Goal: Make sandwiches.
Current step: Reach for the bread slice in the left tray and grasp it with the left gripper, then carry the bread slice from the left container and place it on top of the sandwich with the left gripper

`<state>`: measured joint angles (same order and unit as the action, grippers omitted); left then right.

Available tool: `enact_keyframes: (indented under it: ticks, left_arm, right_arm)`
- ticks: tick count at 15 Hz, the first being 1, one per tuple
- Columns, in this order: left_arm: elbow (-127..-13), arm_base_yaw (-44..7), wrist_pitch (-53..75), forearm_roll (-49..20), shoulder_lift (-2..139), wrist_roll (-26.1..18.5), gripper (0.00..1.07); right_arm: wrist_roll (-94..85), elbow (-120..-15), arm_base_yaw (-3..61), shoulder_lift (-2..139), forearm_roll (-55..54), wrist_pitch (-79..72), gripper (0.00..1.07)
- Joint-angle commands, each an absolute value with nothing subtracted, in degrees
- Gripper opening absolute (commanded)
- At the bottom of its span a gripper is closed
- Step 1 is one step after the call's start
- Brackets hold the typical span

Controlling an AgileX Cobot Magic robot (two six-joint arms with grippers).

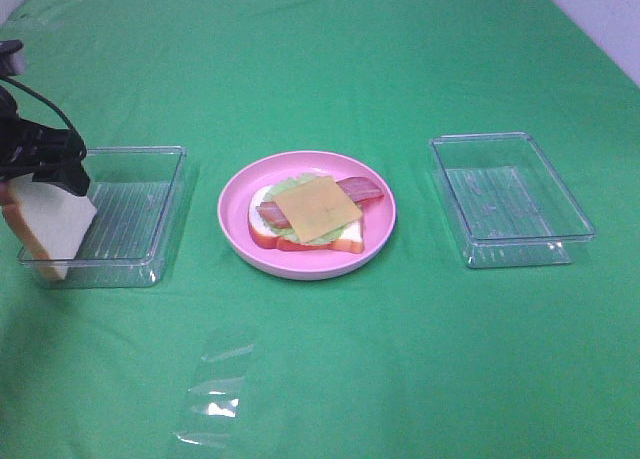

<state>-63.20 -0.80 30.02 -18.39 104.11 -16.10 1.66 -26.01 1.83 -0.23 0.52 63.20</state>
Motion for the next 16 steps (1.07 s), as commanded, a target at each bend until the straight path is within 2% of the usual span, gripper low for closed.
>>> enact_keyframes:
  ticks: [1, 2, 3, 9, 16]
  left_arm:
    - [-63.6, -1.15, 28.42, -19.25, 104.11, -14.61, 0.3]
    - [-63.6, -1.15, 28.48, -19.31, 104.11, -14.61, 0.19]
    - [-63.6, -1.15, 28.82, -19.42, 104.11, -14.61, 0.14]
    - [-63.6, -1.15, 32.37, -23.43, 103.53, -14.61, 0.14]
    - [-66.86, -1.15, 34.49, -24.06, 95.17, -13.64, 0.14]
  right_arm:
    - [1.03, -25.84, 1.72, -1.83, 0.29, 62.97, 0.98]
    - [1.03, -25.84, 1.72, -1.83, 0.29, 62.97, 0.98]
    - [1.03, -25.84, 1.72, -1.83, 0.29, 62.97, 0.98]
    - [1.03, -25.84, 1.72, -1.83, 0.29, 62.97, 0.98]
    - [1.03, -25.84, 1.72, -1.78, 0.0, 62.97, 0.98]
